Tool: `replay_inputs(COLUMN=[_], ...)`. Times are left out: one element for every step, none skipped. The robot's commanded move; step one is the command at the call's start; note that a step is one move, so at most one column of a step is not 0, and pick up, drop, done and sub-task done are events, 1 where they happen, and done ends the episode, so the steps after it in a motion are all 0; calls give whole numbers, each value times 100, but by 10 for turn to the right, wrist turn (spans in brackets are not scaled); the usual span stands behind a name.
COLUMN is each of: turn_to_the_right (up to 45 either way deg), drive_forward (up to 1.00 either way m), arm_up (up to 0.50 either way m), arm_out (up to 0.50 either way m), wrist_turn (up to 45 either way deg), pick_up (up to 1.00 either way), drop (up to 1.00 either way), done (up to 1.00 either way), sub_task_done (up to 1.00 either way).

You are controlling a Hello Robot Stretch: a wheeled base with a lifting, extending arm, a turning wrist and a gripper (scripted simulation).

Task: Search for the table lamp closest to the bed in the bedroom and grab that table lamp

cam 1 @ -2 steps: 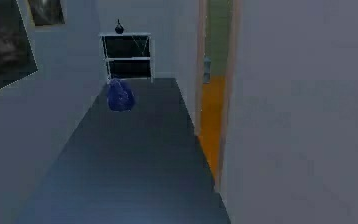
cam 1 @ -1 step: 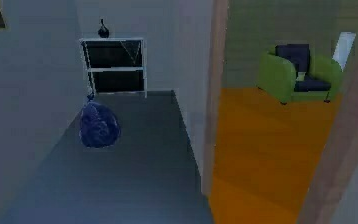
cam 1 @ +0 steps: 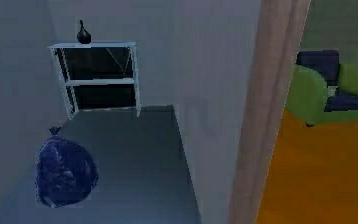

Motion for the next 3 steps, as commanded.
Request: replay_inputs(turn_to_the_right=[450,360,0], drive_forward=[0,0,40], arm_up=[0,0,0], arm_out=[0,0,0], wrist_turn=[0,0,0], pick_up=[0,0,0], drop=[0,0,0], done=[0,0,0], sub_task_done=[0,0,0])
